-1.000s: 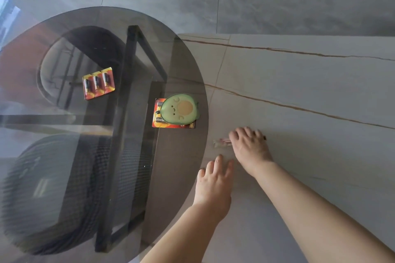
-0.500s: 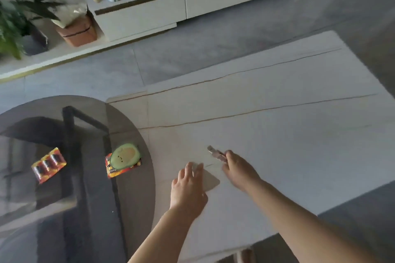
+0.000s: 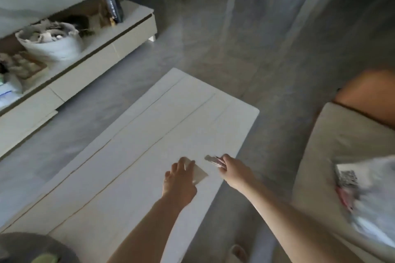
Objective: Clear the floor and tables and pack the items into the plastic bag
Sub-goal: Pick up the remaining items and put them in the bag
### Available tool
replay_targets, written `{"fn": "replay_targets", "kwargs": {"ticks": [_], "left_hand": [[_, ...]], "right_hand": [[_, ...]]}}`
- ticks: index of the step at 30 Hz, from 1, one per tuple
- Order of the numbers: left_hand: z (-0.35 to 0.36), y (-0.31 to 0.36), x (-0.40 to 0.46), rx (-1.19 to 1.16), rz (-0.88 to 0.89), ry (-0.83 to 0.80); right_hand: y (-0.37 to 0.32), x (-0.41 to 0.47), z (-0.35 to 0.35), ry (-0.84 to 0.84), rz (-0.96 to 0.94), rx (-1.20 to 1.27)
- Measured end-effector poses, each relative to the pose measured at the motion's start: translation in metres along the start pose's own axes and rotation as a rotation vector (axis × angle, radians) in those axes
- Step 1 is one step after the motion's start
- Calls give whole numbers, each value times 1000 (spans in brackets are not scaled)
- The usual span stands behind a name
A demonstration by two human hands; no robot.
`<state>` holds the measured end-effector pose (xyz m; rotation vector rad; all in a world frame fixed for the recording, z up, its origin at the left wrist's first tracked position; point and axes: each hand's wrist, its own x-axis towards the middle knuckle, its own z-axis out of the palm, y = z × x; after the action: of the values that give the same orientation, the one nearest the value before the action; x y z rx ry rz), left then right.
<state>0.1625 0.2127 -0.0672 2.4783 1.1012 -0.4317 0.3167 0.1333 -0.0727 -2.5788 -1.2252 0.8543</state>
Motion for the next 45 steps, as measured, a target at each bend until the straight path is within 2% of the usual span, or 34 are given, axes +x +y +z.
{"fn": "replay_targets", "kwargs": {"ticks": [5, 11, 15, 19, 23, 29, 32, 37, 41, 45], "left_hand": [[-37, 107, 13, 129, 172, 16], [-44, 241, 16, 244, 382, 16], [-41, 340, 23, 255, 529, -27], [-30, 428, 21, 243, 676, -73], [-12, 508, 11, 281, 830, -138], [20, 587, 13, 314, 969, -326], [39, 611, 29, 354, 976, -364], [63, 645, 61, 560, 1069, -307], [81, 665, 81, 616, 1200, -223], [93, 673, 92, 615, 1273, -192]], "right_hand": [[72, -38, -66, 112, 162, 166], [185, -104, -122, 194, 400, 665], [278, -137, -134, 314, 600, 802], [326, -172, -169, 395, 784, 1165], [381, -203, -188, 589, 958, 1604], [438, -213, -189, 750, 1026, 1775], [462, -207, -182, 736, 1088, 1799], [493, -185, -184, 682, 1176, 1690], [514, -167, -193, 694, 1191, 1584], [517, -165, -202, 752, 1204, 1642]]}}
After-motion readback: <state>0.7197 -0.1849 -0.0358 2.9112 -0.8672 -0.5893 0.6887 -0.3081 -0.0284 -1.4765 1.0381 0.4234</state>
